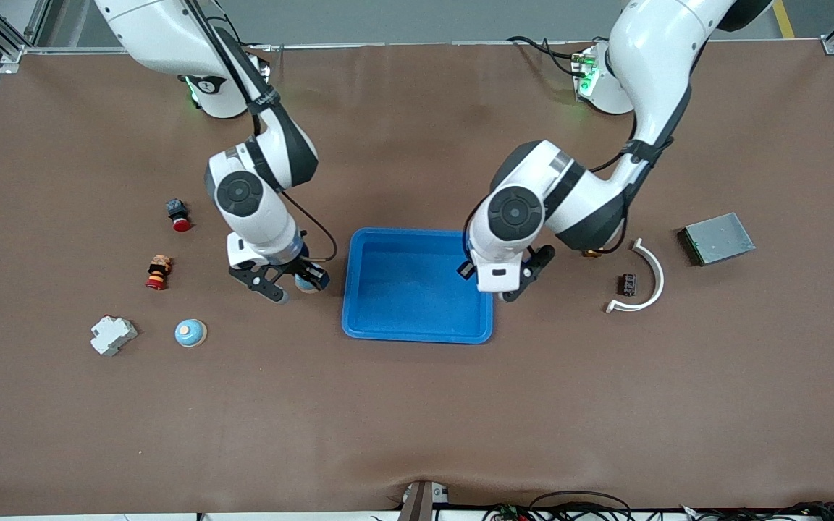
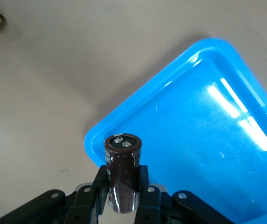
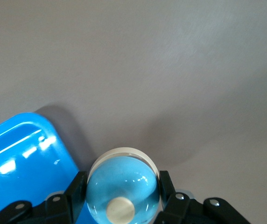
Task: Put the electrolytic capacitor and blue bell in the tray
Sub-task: 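Carry the capacitor and bell over the blue tray with both grippers, then lower and release the capacitor and bell into the tray with both grippers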
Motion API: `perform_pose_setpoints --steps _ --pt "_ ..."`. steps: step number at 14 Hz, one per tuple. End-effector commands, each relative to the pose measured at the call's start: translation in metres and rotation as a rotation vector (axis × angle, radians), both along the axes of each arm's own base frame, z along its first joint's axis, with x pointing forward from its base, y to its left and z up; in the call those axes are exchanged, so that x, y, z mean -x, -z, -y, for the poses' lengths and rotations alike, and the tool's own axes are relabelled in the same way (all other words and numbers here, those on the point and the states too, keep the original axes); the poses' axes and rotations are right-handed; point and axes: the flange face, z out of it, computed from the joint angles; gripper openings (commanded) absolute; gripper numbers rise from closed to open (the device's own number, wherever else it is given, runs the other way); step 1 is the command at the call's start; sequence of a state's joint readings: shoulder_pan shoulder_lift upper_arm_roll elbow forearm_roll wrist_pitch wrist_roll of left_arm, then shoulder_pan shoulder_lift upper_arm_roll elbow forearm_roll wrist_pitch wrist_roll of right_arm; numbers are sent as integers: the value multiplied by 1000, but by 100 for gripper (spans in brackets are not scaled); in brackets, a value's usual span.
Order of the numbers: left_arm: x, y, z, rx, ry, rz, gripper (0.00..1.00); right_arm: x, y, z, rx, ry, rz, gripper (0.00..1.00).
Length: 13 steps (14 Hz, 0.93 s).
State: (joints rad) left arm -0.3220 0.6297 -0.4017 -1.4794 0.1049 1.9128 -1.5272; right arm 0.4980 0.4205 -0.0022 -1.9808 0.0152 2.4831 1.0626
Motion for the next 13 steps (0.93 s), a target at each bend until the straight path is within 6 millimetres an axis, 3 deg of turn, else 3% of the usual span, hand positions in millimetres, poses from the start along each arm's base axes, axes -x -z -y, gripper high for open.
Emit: perform_pose_setpoints --steps 1,6,9,13 --pt "11 22 14 -33 12 -1 0 9 8 -42 -3 59 -7 0" --pt "21 58 27 -52 39 -9 0 26 13 -91 -12 97 -2 0" --pt "24 75 27 -46 39 -11 0 38 44 -118 11 100 -20 0" --pt "31 101 27 -79 64 -25 0 44 71 -135 38 114 -25 0"
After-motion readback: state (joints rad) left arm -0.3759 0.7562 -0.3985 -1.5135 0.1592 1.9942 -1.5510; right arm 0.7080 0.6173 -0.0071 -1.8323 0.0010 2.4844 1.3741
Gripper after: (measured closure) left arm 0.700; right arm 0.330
